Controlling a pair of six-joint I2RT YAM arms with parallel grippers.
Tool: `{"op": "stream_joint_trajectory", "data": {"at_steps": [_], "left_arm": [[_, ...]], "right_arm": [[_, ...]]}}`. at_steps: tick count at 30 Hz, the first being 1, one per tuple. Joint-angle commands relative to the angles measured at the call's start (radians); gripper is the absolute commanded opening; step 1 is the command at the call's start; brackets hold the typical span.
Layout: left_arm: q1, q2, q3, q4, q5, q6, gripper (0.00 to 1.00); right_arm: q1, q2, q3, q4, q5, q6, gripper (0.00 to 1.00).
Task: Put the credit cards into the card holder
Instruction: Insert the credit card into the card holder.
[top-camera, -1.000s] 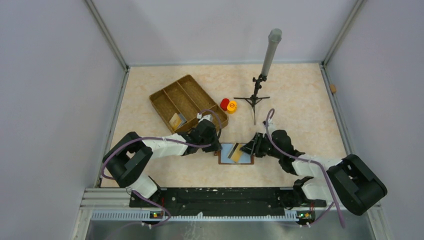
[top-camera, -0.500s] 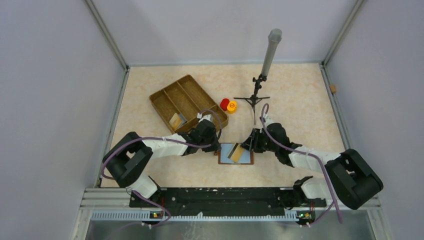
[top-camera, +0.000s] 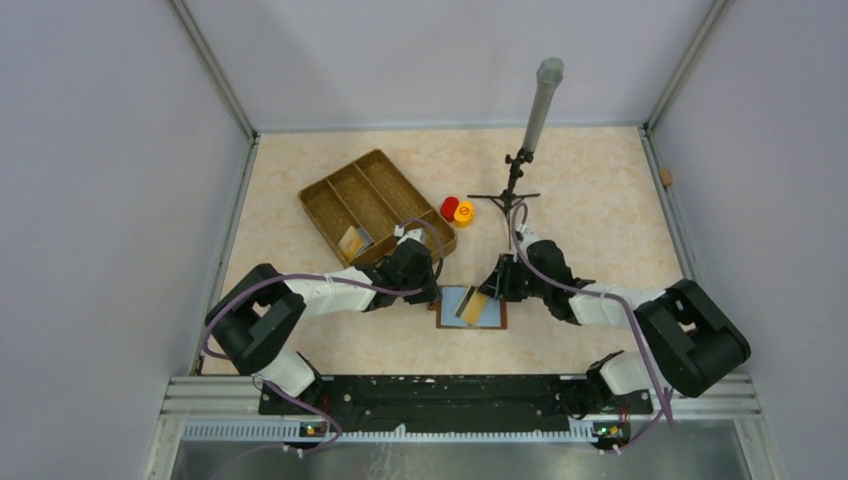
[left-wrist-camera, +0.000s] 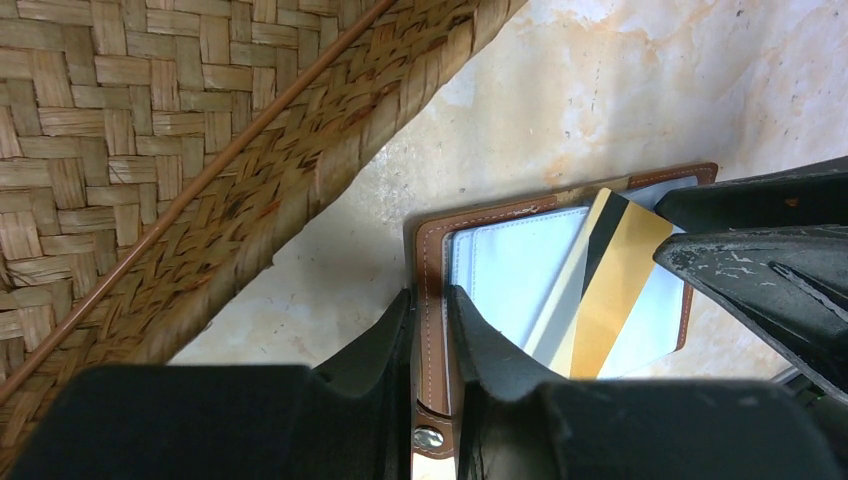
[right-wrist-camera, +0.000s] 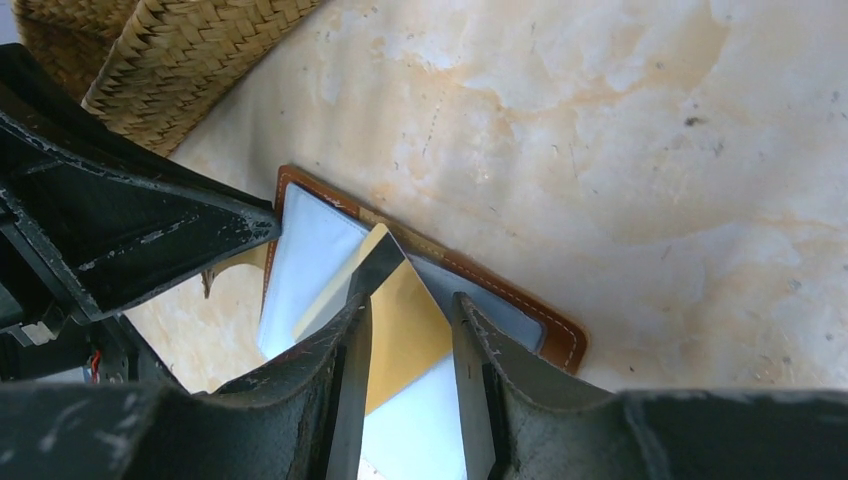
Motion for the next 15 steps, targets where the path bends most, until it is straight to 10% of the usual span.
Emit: {"op": "stream_joint_trajectory", "data": {"at_steps": [1,15], "left_arm": [[0.001,0.020,0.000,-0.070,-0.044,0.035,0.20],[0.002,0.018,0.010,-0.077,-0.051,0.036,0.18]], "right_arm": [[-0.002,0.053,0.030,0.010,-0.043,-0.052,0.35],[0.016,0.132,0.149,-0.103,-0.087,-0.198,0.30]]}}
